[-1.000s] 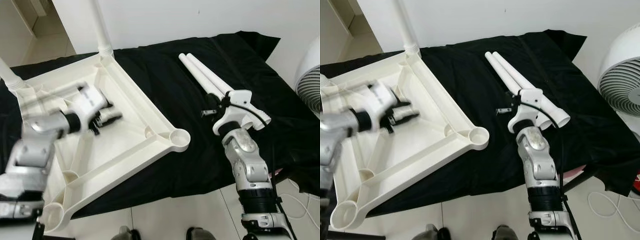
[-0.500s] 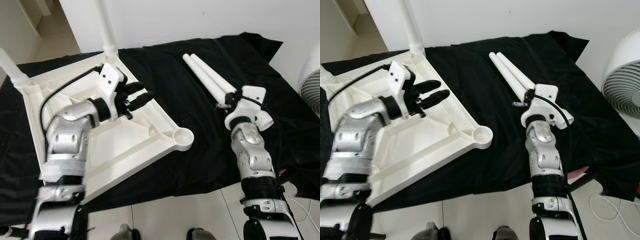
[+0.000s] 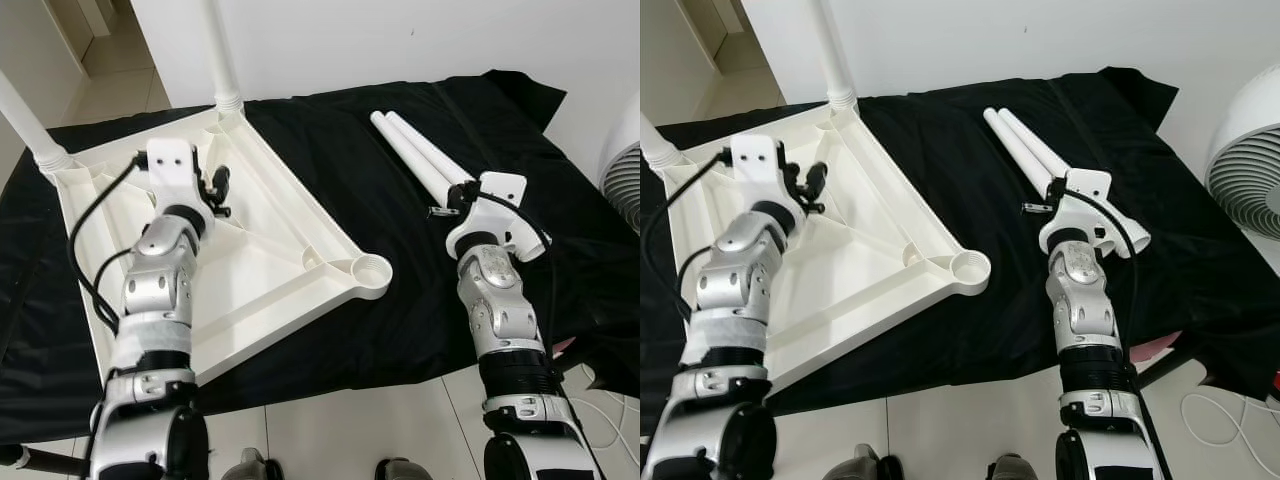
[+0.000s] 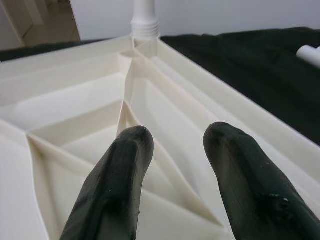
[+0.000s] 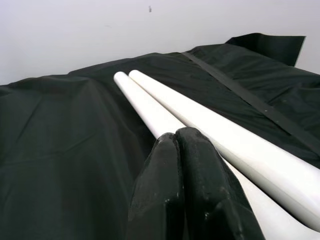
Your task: Building children table
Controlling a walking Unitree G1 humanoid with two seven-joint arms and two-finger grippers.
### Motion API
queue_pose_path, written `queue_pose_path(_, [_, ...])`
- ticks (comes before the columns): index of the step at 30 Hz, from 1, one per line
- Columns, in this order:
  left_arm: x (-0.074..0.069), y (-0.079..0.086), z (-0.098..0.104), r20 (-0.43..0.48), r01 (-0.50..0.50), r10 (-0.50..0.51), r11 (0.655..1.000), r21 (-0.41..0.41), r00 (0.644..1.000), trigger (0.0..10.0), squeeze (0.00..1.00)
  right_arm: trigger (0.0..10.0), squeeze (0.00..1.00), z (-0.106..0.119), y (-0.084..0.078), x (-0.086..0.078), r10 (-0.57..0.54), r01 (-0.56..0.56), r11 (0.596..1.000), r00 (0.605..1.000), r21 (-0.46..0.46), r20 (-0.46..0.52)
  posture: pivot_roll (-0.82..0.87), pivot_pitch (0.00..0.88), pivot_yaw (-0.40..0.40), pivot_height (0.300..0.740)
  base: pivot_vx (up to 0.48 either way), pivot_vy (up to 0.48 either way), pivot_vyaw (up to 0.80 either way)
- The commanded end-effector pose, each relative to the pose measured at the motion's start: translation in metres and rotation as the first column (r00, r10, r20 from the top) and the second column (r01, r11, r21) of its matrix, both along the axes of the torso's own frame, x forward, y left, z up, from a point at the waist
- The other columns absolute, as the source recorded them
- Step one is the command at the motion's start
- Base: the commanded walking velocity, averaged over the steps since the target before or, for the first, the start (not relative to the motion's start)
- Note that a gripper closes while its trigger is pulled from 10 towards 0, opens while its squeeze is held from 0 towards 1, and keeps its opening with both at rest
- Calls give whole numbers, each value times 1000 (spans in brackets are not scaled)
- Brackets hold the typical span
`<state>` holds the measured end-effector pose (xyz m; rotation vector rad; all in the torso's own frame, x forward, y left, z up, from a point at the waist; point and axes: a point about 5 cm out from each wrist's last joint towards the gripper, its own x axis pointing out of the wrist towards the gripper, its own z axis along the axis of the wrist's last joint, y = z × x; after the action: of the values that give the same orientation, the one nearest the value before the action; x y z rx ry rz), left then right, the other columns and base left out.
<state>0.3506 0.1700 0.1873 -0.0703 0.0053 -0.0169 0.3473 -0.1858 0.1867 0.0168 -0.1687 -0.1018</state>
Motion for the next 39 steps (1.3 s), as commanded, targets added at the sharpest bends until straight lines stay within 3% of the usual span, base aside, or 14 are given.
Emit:
queue_pose_path(1, [-4, 17, -4, -37, -229, 230, 973, 15, 973, 10000, 0, 10000, 0, -3, 0, 0, -8, 8, 1000, 1000, -3, -5, -151, 17, 106, 740, 0, 0, 0])
queue_pose_path(7, [-24, 14, -23, -95, -342, 337, 939, -34, 937, 10000, 0, 10000, 0, -5, -2, -2, -22, 22, 1000, 1000, -2, -1, -174, 10, 123, 740, 0, 0, 0])
queue_pose_path(8, [-34, -1, -31, -94, -319, 316, 948, -17, 944, 10000, 0, 10000, 0, -8, 2, -4, -14, 14, 1000, 1000, -4, -3, -177, 10, 124, 740, 0, 0, 0])
queue_pose_path(9, [-34, -1, -31, -94, -319, 316, 948, -17, 944, 10000, 0, 10000, 0, -8, 2, -4, -14, 14, 1000, 1000, -4, -3, -177, 10, 124, 740, 0, 0, 0])
queue_pose_path(15, [-40, -37, -43, -125, -119, 123, 992, 40, 984, 10000, 0, 10000, 0, -9, 7, -4, -4, 4, 1000, 1000, 5, 0, -174, 21, 126, 740, 0, 0, 0])
queue_pose_path(17, [-41, -61, -32, -54, -3, 7, 997, 73, 999, 10000, 0, 10000, 0, -10, 8, -5, -2, 2, 1000, 1000, 11, -3, -171, 32, 119, 740, 0, 0, 0])
queue_pose_path(19, [-42, -68, -27, -28, 28, -26, 998, 55, 999, 10000, 0, 10000, 0, -11, 9, -5, 1, -1, 1000, 1000, 12, -4, -172, 35, 116, 740, 0, 0, 0])
queue_pose_path(21, [-40, -79, -18, -4, 93, -93, 996, -8, 996, 10000, 0, 10000, 0, -12, 9, -5, 6, -6, 1000, 1000, 11, -12, -160, 46, 99, 740, 0, 0, 0])
queue_pose_path(28, [-36, -96, 0, 63, 211, -211, 977, 17, 975, 10000, 0, 10000, 0, -16, 5, -6, -4, 5, 1000, 999, 9, -38, -151, 61, 78, 740, 0, 0, 0])
queue_pose_path(31, [-37, -105, 9, 118, 306, -304, 952, 3, 945, 10000, 0, 10000, 0, -18, 0, -6, -9, 10, 1000, 998, 18, -63, -148, 68, 61, 740, 0, 0, 0])
queue_pose_path(32, [-39, -110, 8, 116, 340, -335, 940, -25, 935, 10000, 0, 10000, 1000, -19, -5, -7, -8, 10, 999, 997, 36, -71, -149, 69, 62, 740, 0, 0, 0])
queue_pose_path(34, [-39, -110, 8, 116, 340, -335, 940, -25, 935, 10000, 0, 10000, 1000, -19, -5, -7, -8, 10, 999, 997, 36, -71, -149, 69, 62, 740, 0, 0, 0])
queue_pose_path(35, [-41, -115, 6, 108, 383, -375, 921, -64, 920, 10000, 0, 10000, 1000, -18, -10, -7, -4, 8, 999, 997, 53, -75, -155, 73, 63, 740, 0, 0, 0])
queue_pose_path(39, [-47, -126, 7, 110, 443, -437, 896, -38, 893, 10000, 0, 10000, 1000, -14, -23, -9, -38, 41, 998, 997, 51, -68, -158, 76, 70, 740, 0, 0, 0])
